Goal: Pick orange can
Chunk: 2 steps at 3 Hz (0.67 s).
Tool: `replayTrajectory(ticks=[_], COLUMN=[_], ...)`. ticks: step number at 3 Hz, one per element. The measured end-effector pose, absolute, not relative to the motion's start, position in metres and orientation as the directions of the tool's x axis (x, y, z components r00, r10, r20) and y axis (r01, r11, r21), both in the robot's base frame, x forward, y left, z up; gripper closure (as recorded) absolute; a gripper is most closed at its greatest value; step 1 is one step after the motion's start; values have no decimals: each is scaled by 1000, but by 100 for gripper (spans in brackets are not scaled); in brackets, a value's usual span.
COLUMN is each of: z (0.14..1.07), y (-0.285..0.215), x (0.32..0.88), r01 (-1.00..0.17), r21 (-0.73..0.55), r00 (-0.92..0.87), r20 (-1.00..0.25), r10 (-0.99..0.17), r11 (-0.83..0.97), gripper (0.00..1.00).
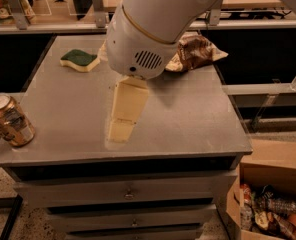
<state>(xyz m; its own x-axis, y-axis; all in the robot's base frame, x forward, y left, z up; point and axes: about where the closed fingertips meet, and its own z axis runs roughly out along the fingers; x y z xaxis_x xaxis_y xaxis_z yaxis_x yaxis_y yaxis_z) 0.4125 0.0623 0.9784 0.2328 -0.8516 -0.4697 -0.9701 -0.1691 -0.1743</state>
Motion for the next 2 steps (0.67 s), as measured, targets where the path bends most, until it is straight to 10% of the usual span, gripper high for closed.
replayTrajectory(ticks=[2], z=[955], y=[109], x=[449], r01=[-968], r21=[-168], r00=[249], r20=[-583], r10=[-773], r11=[-185], gripper=[0])
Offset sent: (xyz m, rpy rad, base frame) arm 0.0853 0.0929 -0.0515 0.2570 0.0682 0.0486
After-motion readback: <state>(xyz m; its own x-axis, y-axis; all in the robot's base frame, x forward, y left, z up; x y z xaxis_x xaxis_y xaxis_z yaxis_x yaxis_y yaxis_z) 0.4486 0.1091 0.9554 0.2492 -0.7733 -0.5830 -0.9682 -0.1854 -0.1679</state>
